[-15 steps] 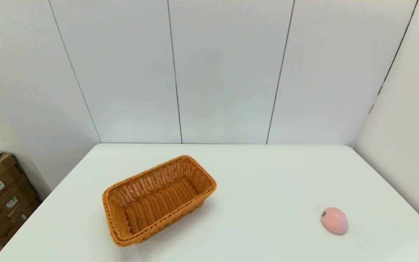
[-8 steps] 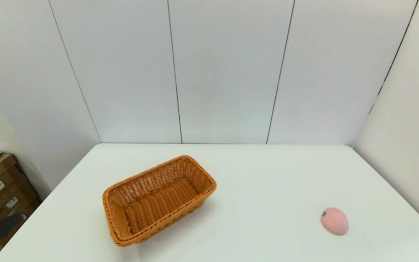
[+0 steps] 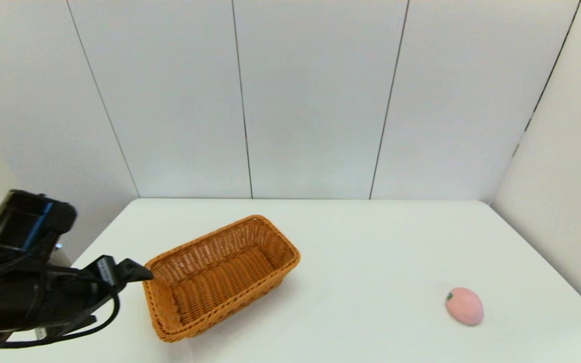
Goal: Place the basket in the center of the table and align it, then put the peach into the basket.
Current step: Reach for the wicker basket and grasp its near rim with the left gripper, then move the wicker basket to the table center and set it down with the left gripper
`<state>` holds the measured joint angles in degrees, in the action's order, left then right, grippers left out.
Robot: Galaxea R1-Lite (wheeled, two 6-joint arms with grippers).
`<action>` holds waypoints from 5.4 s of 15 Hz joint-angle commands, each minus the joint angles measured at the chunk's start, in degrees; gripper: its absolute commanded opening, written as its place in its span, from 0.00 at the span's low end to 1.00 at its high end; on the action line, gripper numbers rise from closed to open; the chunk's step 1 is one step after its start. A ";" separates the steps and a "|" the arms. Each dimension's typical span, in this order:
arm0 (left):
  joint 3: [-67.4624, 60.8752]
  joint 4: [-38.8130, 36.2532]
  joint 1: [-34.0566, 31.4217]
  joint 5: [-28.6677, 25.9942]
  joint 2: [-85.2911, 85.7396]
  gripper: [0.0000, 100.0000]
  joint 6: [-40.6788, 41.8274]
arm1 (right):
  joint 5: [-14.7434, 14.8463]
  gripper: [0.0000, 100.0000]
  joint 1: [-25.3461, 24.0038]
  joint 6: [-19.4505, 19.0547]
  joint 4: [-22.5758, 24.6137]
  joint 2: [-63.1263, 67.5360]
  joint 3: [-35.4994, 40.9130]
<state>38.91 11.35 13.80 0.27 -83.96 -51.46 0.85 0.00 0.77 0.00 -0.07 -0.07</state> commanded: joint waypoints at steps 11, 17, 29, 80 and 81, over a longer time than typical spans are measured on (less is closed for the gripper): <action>13.12 2.98 4.83 -8.27 -11.23 1.00 -8.84 | 0.03 1.00 0.00 0.02 0.00 -0.01 0.07; 13.29 10.97 -1.23 -4.93 -4.29 1.00 -4.62 | 0.03 1.00 0.00 0.11 0.00 0.07 -0.01; 5.82 3.59 -1.93 -2.73 -13.95 1.00 -3.91 | 0.03 1.00 0.00 0.29 0.00 0.07 -0.01; 14.96 -14.43 15.73 -9.50 -33.03 0.00 13.93 | 0.03 1.00 0.00 0.37 0.00 -0.01 0.07; 15.14 -14.95 15.29 -9.76 -34.08 0.00 15.16 | 0.03 1.00 0.00 0.37 0.00 0.07 0.07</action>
<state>53.22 -3.08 30.37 -9.14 -114.36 -37.95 0.85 0.00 1.12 0.00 -0.07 -0.05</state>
